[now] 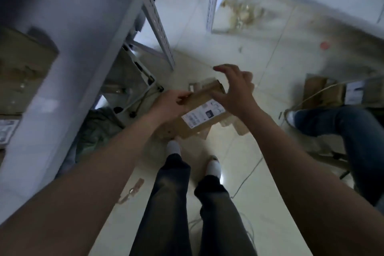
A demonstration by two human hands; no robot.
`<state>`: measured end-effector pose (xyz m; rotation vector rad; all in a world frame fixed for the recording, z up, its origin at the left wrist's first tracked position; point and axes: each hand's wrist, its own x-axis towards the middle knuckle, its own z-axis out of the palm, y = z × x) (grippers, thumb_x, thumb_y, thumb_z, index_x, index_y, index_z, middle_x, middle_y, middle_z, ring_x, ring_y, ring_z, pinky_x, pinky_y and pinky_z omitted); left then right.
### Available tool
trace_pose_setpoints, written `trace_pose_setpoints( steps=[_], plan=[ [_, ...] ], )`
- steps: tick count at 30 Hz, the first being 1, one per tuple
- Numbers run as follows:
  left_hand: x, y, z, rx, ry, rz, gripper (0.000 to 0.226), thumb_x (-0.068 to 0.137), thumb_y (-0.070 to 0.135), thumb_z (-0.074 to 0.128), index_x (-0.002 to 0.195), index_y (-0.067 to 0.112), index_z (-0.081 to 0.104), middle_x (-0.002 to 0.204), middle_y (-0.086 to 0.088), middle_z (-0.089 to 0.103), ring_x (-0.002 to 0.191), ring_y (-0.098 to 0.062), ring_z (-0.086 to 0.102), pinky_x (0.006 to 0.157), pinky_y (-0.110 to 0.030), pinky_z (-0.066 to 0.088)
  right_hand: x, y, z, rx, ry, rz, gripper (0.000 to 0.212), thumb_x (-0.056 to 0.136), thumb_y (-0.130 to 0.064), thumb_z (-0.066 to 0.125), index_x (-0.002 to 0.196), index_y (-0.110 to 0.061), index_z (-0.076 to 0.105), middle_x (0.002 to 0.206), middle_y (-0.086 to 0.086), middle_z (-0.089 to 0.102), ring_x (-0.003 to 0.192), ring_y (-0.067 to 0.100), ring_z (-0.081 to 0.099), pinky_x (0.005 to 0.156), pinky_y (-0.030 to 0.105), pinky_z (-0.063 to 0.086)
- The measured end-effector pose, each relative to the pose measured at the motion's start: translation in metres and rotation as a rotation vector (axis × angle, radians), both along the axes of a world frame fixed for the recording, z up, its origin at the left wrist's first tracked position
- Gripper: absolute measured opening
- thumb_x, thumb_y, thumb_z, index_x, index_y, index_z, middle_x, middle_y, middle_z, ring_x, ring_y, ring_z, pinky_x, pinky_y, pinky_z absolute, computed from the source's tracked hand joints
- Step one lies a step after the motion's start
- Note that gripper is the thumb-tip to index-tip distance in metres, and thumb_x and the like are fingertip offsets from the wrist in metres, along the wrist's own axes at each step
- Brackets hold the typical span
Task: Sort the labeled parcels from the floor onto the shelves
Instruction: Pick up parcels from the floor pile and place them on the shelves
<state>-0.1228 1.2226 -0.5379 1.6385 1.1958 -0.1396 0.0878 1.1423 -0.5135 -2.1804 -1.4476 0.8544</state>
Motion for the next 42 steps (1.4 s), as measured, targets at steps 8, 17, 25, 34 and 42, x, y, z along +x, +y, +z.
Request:
trace_pose_setpoints(
  steps=[8,17,25,34,42],
  plan=[
    [-0.023,-0.018,0.209,0.389,-0.043,-0.048,0.051,0.09,0.021,0.071,0.138,0.036,0.058,0.137,0.006,0.059,0.124,-0.019,0.058,0.1,-0.04,0.051,0.007,-0.019,0.165,-0.001,0.286,0.216,0.031,0.089,-0.019,0.079,0.119,-0.021,0.076,0.108,-0.004,0.076,0.094,0.008,0.07,0.083,0.031,0.058],
    [-0.117,-0.093,0.329,0.471,-0.404,0.752,0.064,0.082,0.041,0.083,0.134,0.042,0.047,0.122,0.021,0.064,0.112,-0.006,0.064,0.085,-0.026,0.053,-0.068,-0.058,0.258,0.153,1.286,-0.17,0.039,0.091,-0.019,0.072,0.126,-0.003,0.066,0.124,0.027,0.071,0.115,0.045,0.068,0.099,0.059,0.055],
    [-0.215,-0.155,0.428,0.538,-0.577,0.824,0.044,0.089,0.014,0.078,0.123,0.037,0.06,0.114,0.006,0.074,0.097,-0.01,0.074,0.077,-0.035,0.063,-0.185,-0.064,0.356,0.263,1.445,0.034,0.061,0.094,-0.02,0.07,0.146,0.0,0.048,0.141,0.029,0.06,0.134,0.053,0.053,0.111,0.07,0.039],
    [-0.349,-0.21,0.507,0.778,-0.639,0.968,0.046,0.089,0.003,0.075,0.124,0.031,0.063,0.109,0.005,0.076,0.099,-0.009,0.073,0.068,-0.026,0.062,-0.324,-0.092,0.44,0.399,1.179,0.167,0.015,0.095,-0.02,0.073,0.108,-0.02,0.079,0.112,0.011,0.078,0.101,0.026,0.074,0.085,0.045,0.063],
    [-0.421,-0.247,0.513,0.819,-0.589,1.164,0.046,0.087,0.008,0.079,0.126,0.028,0.065,0.113,-0.002,0.074,0.112,-0.018,0.069,0.089,-0.044,0.061,-0.406,-0.083,0.453,0.431,0.807,0.396,0.02,0.097,-0.026,0.071,0.103,-0.043,0.079,0.098,-0.014,0.079,0.095,0.01,0.074,0.073,0.021,0.059]
  ],
)
